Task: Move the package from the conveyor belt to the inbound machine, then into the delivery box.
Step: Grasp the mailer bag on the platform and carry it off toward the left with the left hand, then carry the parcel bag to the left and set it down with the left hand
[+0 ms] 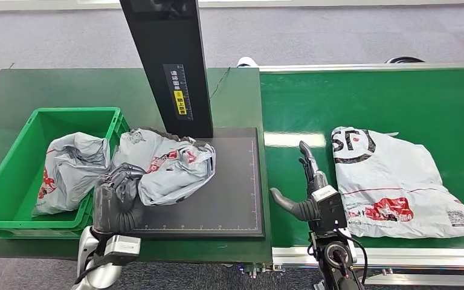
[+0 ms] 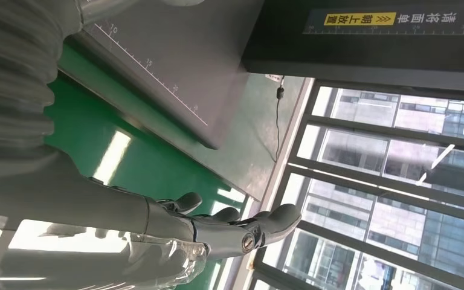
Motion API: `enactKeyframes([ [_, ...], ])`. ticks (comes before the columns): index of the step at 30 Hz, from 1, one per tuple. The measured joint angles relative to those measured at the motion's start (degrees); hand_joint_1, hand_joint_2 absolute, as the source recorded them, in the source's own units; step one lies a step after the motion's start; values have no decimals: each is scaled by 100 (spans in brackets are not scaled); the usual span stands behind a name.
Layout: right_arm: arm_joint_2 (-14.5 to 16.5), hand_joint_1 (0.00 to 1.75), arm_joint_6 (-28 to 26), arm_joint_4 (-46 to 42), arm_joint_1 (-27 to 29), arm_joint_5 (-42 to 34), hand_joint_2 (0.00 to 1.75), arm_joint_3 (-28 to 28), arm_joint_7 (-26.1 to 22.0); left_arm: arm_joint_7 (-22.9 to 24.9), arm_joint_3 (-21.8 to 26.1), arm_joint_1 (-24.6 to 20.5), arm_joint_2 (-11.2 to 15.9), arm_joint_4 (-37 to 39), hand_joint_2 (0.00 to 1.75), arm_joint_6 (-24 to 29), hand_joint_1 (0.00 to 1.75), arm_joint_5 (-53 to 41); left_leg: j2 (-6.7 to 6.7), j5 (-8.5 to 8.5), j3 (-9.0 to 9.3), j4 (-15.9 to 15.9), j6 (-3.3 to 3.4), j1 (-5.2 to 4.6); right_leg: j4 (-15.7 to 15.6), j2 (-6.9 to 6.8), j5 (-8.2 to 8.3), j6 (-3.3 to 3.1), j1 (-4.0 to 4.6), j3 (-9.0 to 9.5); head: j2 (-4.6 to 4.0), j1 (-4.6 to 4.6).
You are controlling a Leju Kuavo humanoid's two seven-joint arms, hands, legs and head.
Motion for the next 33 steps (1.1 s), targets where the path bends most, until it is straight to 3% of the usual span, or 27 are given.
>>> enactKeyframes([
  [3,-1,0,1,2,-19,-20,175,-2,0,-187,-182,12,112,-412,175,257,175,354,0,0,0,0,0,0,0,0,0,0,0,0,0,0],
  [10,-18,0,0,2,-69,-52,175,-4,0,-261,-596,45,715,-1664,175,1639,175,248,0,0,0,-1,0,0,0,0,0,0,1,0,0,-1],
  [17,-26,0,0,2,-69,-54,175,-4,0,-255,-446,165,967,-2480,175,1703,175,-15,0,0,-1,-1,0,0,0,0,-1,0,0,0,0,1],
  [27,-27,0,0,3,-64,-57,175,-4,-2,-254,-344,209,1047,-2720,175,1703,175,-109,0,0,0,0,0,0,0,0,0,0,0,1,0,-1],
  [33,-26,0,-36,-122,208,-81,175,-19,-39,-250,562,174,913,-2594,175,1704,175,305,0,0,0,-1,0,0,0,0,-1,0,1,-3,0,0],
])
